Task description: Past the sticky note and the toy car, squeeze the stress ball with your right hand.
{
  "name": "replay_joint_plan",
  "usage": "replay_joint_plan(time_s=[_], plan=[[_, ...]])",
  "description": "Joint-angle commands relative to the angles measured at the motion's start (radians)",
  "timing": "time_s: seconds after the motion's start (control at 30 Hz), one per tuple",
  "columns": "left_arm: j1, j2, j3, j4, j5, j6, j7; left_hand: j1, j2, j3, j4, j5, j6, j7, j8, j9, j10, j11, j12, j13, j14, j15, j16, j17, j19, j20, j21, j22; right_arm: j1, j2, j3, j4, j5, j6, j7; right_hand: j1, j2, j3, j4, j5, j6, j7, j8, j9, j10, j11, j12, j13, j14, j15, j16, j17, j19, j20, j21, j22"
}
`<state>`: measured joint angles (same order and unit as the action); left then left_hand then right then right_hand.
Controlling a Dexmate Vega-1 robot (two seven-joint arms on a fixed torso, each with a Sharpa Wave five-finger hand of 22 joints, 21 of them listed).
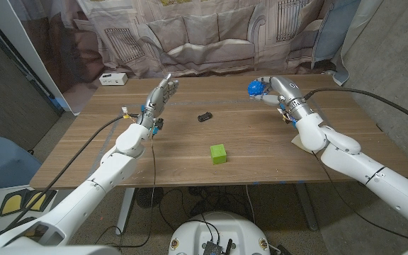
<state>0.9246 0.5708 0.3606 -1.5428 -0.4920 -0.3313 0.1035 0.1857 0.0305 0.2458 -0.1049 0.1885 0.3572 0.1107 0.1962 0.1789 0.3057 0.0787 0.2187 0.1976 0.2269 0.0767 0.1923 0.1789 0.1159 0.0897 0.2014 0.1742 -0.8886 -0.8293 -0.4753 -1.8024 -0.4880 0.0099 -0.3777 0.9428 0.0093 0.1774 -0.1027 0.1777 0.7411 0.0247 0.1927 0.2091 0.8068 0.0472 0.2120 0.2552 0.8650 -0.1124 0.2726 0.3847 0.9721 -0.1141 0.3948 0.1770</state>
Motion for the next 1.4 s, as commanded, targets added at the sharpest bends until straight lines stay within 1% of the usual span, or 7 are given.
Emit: replay_joint_plan(time_s=[0.03, 0.27, 0.53, 0.87, 0.9, 1.03, 1.4], plan=[[0.018, 0.004, -0.011, -0.011, 0.000, -0.010, 0.012, 0.004, 0.006, 0.004, -0.005, 0.000, 0.008, -0.005, -0.003, 0.005, 0.008, 0.001, -0.001, 0.005, 0.007, -0.001, -0.002, 0.002, 0.009, -0.001, -0.003, 0.005, 0.040, -0.016, -0.029, -0.028, -0.037, -0.071, 0.097, -0.010, 0.004, 0.000, 0.002, 0.007, 0.007, -0.005, 0.006, 0.001, 0.010, -0.003, 0.008, 0.001, 0.013, -0.016, -0.004, -0.003, 0.013, 0.001, 0.004, 0.000], [0.020, -0.005, -0.011, 0.004, -0.004, -0.024, 0.007, 0.004, 0.006, 0.004, -0.005, 0.000, 0.008, -0.005, -0.003, 0.005, 0.008, 0.000, -0.001, 0.005, 0.009, 0.000, -0.002, 0.002, 0.009, 0.000, -0.003, 0.005, 0.066, -0.007, -0.050, -0.035, -0.046, -0.115, 0.145, -0.017, 0.008, 0.000, 0.005, 0.008, 0.014, -0.006, 0.009, 0.000, 0.013, -0.004, 0.008, 0.000, 0.020, -0.018, -0.004, -0.006, 0.016, 0.001, 0.003, 0.000], [0.015, -0.016, 0.000, 0.021, -0.011, -0.031, -0.009, 0.004, 0.006, 0.004, -0.005, 0.000, 0.011, -0.005, -0.002, 0.005, 0.009, 0.001, -0.001, 0.005, 0.010, -0.001, -0.001, 0.002, 0.009, -0.001, -0.003, 0.005, 0.115, -0.008, -0.086, -0.038, -0.068, -0.177, 0.240, -0.021, 0.012, 0.000, 0.006, 0.009, 0.025, -0.001, 0.013, -0.001, 0.024, -0.003, 0.011, -0.002, 0.027, -0.017, -0.004, -0.010, 0.019, 0.002, 0.002, 0.000], [0.031, -0.020, -0.006, 0.013, -0.010, -0.046, 0.005, 0.004, 0.006, 0.003, -0.006, 0.000, 0.012, -0.005, -0.002, 0.005, 0.010, -0.002, 0.000, 0.005, 0.010, -0.001, -0.002, 0.002, 0.010, -0.002, -0.003, 0.005, 0.163, -0.002, -0.127, -0.012, -0.098, -0.193, 0.281, -0.024, 0.016, 0.001, 0.006, 0.010, 0.030, -0.001, 0.014, -0.001, 0.027, 0.001, 0.012, -0.004, 0.029, -0.018, -0.004, -0.011, 0.022, 0.003, 0.001, 0.000], [0.030, -0.022, -0.005, 0.016, -0.011, -0.049, 0.000, 0.004, 0.006, 0.003, -0.006, 0.000, 0.011, -0.005, -0.003, 0.005, 0.014, -0.011, 0.001, 0.005, 0.010, -0.001, -0.002, 0.002, 0.011, -0.001, -0.003, 0.005, 0.168, -0.001, -0.133, -0.014, -0.106, -0.202, 0.291, -0.024, 0.017, 0.001, 0.006, 0.010, 0.030, -0.001, 0.014, -0.002, 0.029, -0.001, 0.012, -0.004, 0.031, -0.021, -0.003, -0.011, 0.023, 0.003, 0.001, 0.000], [0.026, -0.025, 0.000, 0.022, -0.009, -0.057, -0.008, 0.004, 0.006, 0.003, -0.006, 0.000, 0.011, -0.004, -0.003, 0.005, 0.010, -0.001, -0.001, 0.005, 0.011, -0.001, -0.002, 0.002, 0.011, 0.000, -0.003, 0.005, 0.189, 0.002, -0.151, -0.008, -0.120, -0.216, 0.325, -0.025, 0.017, 0.001, 0.005, 0.010, 0.029, 0.000, 0.013, -0.002, 0.029, -0.003, 0.012, -0.005, 0.029, -0.023, -0.006, -0.013, 0.023, 0.002, 0.000, 0.000], [0.051, -0.015, -0.011, -0.007, -0.008, -0.041, 0.017, 0.004, 0.007, 0.003, -0.007, 0.000, 0.003, -0.006, -0.006, 0.005, 0.011, -0.001, -0.001, 0.005, 0.011, -0.001, -0.002, 0.002, 0.011, 0.000, -0.003, 0.005, 0.241, 0.015, -0.188, 0.028, -0.128, -0.230, 0.398, -0.030, 0.018, 0.001, 0.006, 0.010, 0.032, 0.000, 0.014, -0.003, 0.030, -0.007, 0.011, -0.008, 0.033, -0.017, -0.007, -0.017, 0.023, 0.003, -0.003, 0.000]])
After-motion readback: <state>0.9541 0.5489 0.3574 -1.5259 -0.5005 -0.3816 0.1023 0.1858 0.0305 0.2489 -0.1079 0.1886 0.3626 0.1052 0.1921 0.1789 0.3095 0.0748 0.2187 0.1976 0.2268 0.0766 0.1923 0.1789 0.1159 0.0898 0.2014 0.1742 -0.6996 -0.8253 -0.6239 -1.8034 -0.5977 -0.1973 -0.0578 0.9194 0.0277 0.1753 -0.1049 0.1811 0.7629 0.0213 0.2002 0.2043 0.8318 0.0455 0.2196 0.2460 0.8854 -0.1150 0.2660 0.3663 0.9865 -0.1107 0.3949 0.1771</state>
